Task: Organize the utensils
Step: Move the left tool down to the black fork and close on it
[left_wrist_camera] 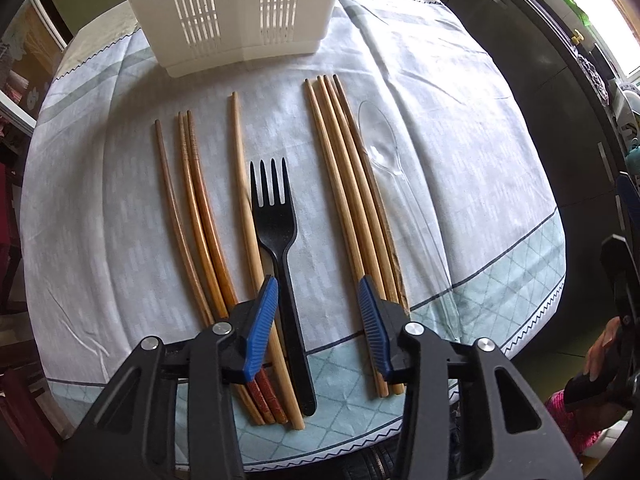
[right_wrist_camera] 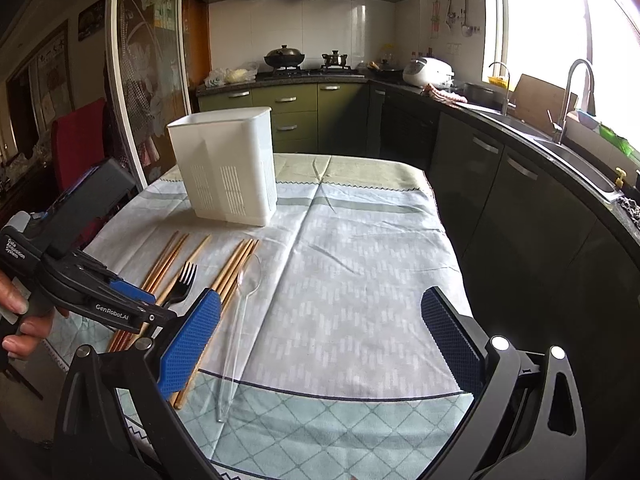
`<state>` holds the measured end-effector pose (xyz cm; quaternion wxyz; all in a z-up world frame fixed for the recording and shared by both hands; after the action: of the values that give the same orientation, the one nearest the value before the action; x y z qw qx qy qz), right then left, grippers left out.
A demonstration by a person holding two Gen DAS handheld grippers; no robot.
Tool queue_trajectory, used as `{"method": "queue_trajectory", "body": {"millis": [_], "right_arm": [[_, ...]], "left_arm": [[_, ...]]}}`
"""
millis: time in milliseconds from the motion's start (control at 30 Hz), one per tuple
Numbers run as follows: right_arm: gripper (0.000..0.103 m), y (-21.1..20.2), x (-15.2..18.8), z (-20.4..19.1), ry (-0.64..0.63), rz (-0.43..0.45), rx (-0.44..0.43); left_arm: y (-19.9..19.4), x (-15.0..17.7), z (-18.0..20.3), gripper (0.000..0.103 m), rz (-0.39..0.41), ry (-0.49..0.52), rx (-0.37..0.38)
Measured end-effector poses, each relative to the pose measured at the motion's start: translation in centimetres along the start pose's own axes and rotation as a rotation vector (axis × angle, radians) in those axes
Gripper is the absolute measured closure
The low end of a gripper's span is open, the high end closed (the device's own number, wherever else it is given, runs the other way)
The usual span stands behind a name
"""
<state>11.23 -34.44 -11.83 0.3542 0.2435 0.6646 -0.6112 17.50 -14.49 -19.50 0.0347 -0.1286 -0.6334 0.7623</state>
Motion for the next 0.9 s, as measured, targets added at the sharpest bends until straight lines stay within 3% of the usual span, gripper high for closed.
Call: {"method": "queue_trajectory", "body": {"millis": [167,433,500,600,733,800,900], "right_arm": [[0.02,1.7,-0.3,0.8,0.013,-0.04,-0.028],[0.024,2.6,-0.9,0.9,0.005,-0.061,-0.051],[0.024,3.2,-1.2,0.8,0.004,-0.081,-0.072],[0.024,4.4,-1.5,0.4,-0.013,-0.134,-0.099],[0.025,6.7,-1.5,-0.8,-0.068,-0.228,-0.132],[0.03,8.1,-1.4,-1.8,-0.096,-0.279,-0.165],[0.047,10.0,-1.0,-3.5,-0.149,-0.351,-0.181]], "left_arm": [[1.0,-0.7,0.3,0.063,-0.019,-0.004,-0.012],[2.1,-1.5,-0.1,0.064,-0.044,-0.012,-0.022],[2.4,-1.7,-0.3,0.072,-0.042,-0.017,-0.033],[2.7,-2.1,-1.1,0.094,-0.036,-0.035,-0.028],[2.9,-2.8,-1.8,0.094,-0.024,-0.049,-0.011],[2.7,-3.0,-2.0,0.094,-0.013,-0.05,-0.004],[1.9,-3.5,-2.0,0.094,0.02,-0.041,0.005]]}}
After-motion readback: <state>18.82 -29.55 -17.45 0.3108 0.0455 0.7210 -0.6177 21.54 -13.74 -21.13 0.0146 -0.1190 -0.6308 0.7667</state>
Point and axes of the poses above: each gripper's, at about its wrist camera, not at the fingertips, and y roughly the way its jaws point, z to its right, x to its underside, the point moved 4 cm from there along y, roughly the way its jaws point, and after that the axes turned 2 degrees about x, right-handed, at the moved point
